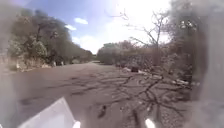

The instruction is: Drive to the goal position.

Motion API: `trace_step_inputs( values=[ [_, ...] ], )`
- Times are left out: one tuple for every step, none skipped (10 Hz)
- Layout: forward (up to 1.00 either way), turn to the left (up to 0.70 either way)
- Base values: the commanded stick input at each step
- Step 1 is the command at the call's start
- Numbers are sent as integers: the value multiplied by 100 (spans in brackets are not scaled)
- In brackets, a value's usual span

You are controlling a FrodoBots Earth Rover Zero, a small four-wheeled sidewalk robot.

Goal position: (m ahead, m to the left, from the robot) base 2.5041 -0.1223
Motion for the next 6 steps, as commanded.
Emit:
trace_step_inputs(
  values=[
    [50,0],
    [50,0],
    [50,0],
    [50,0],
    [50,0],
    [50,0]
  ],
)
